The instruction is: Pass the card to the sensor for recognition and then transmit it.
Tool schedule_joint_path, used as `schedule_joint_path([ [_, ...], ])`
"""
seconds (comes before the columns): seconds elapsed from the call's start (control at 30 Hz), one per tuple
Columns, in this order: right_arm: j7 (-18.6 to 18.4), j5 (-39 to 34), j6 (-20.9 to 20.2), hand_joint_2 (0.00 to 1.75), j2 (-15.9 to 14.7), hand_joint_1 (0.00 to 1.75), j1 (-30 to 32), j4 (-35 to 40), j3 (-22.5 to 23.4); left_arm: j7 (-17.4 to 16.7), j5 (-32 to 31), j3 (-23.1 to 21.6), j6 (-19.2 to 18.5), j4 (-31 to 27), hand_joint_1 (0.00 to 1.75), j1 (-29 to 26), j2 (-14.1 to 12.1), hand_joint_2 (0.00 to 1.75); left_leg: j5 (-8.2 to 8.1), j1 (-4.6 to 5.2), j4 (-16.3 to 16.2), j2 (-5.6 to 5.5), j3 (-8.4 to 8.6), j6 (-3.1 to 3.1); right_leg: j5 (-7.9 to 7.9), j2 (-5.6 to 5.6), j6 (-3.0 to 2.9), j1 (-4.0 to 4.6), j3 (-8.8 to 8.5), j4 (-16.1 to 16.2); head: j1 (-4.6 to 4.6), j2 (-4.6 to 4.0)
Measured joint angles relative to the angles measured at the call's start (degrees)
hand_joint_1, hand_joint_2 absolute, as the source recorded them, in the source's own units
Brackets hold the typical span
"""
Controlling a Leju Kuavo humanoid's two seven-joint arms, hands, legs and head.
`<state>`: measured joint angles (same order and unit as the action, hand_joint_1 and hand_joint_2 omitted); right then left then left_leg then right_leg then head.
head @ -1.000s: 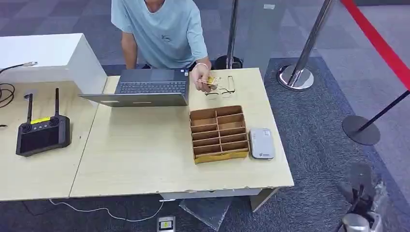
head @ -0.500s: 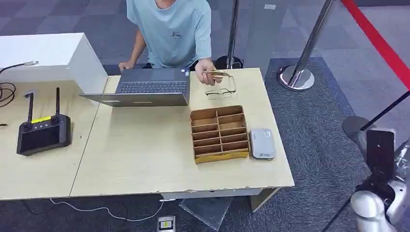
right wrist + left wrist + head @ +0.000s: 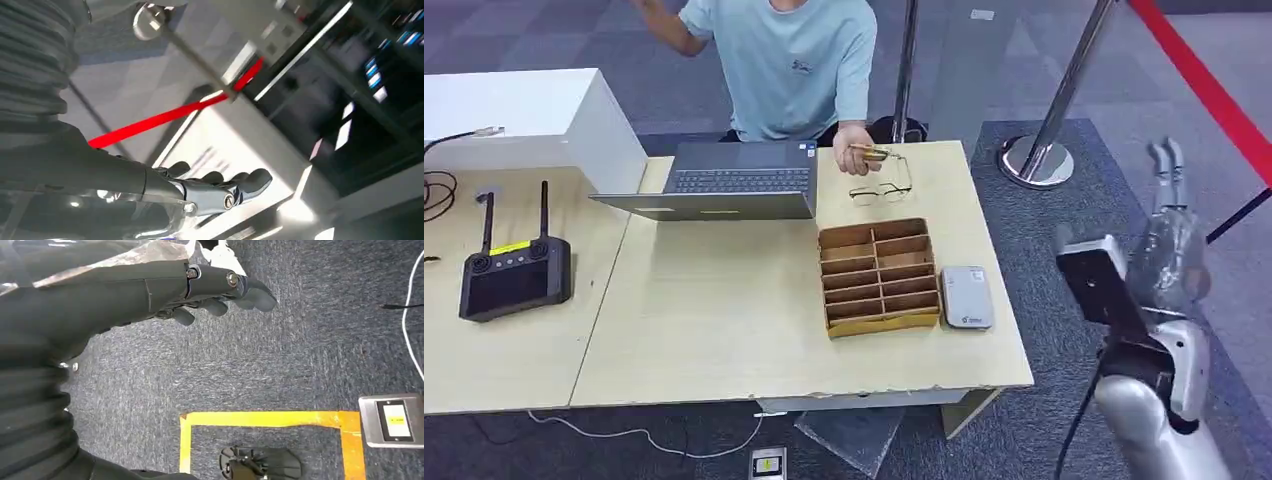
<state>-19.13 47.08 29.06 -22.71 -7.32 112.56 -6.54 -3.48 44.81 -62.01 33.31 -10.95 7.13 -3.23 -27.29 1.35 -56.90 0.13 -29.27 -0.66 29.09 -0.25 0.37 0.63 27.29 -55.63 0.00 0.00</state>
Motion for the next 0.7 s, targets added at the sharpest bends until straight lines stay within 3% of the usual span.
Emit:
schedule_joint_path([
  [0.17, -0.5, 0.8, -7.2, 1.75, -1.3, 0.0, -5.9, -1.7, -8.2, 0.3, -0.8, 0.0, -0.8, 0.0, 0.0, 0.1, -0.2, 1.75, 0.0, 0.0, 0.0, 0.0, -0.03, 0.0, 0.0, 0.0, 0.0, 0.01, 0.02, 0.0, 0.0, 0.0],
  [0.5, -1.0, 2.2, -13.5, 1.75, -1.9, 0.0, -14.7, -10.3, -20.9, 0.5, -1.5, -0.1, -1.4, 0.0, 0.0, 0.1, -0.3, 1.75, 0.0, -0.01, 0.0, -0.01, -0.2, 0.0, 0.0, -0.05, 0.0, 0.01, 0.2, 0.0, 0.0, 0.0],
  [0.7, -1.2, 3.0, -16.1, 1.75, -1.9, 0.0, -18.4, -15.0, -25.0, 0.5, -1.7, -0.1, -1.6, 0.0, 0.0, 0.1, -0.3, 1.75, 0.0, 0.0, 0.0, -0.05, -0.23, 0.0, 0.0, -0.05, 0.0, 0.01, 0.21, 0.0, -0.02, 0.0],
])
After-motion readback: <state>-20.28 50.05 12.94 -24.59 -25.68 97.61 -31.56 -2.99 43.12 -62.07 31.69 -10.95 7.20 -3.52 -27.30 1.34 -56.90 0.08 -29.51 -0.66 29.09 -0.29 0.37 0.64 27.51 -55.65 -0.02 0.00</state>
